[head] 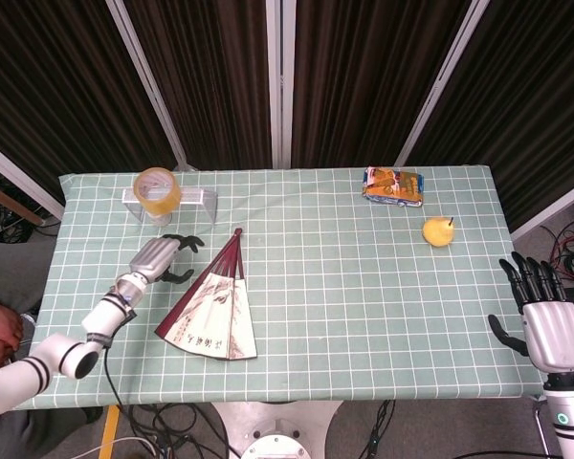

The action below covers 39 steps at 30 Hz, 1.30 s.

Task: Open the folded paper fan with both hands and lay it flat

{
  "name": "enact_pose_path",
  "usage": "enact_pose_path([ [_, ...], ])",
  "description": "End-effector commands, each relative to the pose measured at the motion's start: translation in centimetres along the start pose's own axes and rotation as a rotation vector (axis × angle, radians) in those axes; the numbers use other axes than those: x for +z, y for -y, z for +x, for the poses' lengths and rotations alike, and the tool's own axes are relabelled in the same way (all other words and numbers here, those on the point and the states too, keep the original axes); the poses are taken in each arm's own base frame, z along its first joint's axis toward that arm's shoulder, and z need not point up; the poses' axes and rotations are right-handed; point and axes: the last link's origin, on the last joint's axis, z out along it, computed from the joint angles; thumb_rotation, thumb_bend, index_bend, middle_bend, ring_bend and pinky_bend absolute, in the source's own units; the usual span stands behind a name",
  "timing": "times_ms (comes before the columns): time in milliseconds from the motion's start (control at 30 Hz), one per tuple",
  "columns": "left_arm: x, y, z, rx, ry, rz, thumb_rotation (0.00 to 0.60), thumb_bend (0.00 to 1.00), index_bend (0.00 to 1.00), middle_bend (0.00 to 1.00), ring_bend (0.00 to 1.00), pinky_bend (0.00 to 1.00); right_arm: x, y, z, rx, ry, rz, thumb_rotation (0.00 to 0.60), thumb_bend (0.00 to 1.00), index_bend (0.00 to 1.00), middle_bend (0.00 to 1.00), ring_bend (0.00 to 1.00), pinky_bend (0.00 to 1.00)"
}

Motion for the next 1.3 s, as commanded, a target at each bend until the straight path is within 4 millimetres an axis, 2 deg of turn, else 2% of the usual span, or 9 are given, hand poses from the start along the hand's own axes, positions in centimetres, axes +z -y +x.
enact_pose_path([
  [33, 2.6, -1.0, -0.7, -0.038, 0.030, 0.029, 0.600, 0.38, 0.23, 0.32, 0.24, 0.21, -0.1, -0.1, -0.1, 0.000, 0.003, -0.007, 0.556, 0.24, 0.00, 0.00, 0.00, 0.00],
  [600, 7.4, -3.4, -1.0, -0.002, 0.095, 0.076, 0.600, 0.41, 0.18, 0.32, 0.24, 0.21, -1.2, -0.9, -0.5, 0.004, 0.012, -0.050, 0.557, 0.25, 0.00, 0.00, 0.00, 0.00],
  [767, 8.3, -4.4, -1.0, 0.009, 0.126, 0.072, 0.569, 0.41, 0.17, 0.33, 0.24, 0.21, -1.4, -1.2, -0.6, 0.005, 0.014, -0.064, 0.555, 0.25, 0.00, 0.00, 0.00, 0.00],
  [1100, 7.5, -8.7, -1.5, -0.089, 0.202, -0.049, 0.556, 0.41, 0.17, 0.35, 0.24, 0.21, -1.2, -1.2, -0.8, 0.008, 0.017, -0.068, 0.558, 0.25, 0.00, 0.00, 0.00, 0.00],
  [1200, 7.2, -8.6, -1.3, -0.074, 0.223, -0.047, 0.555, 0.41, 0.17, 0.36, 0.24, 0.21, -1.2, -1.3, -0.8, 0.010, 0.017, -0.069, 0.556, 0.25, 0.00, 0.00, 0.00, 0.00],
  [1300, 7.0, -6.9, -0.2, 0.021, 0.209, -0.021, 0.549, 0.36, 0.19, 0.35, 0.24, 0.21, -1.1, -1.4, -0.8, 0.011, 0.020, -0.068, 0.556, 0.25, 0.00, 0.00, 0.00, 0.00],
])
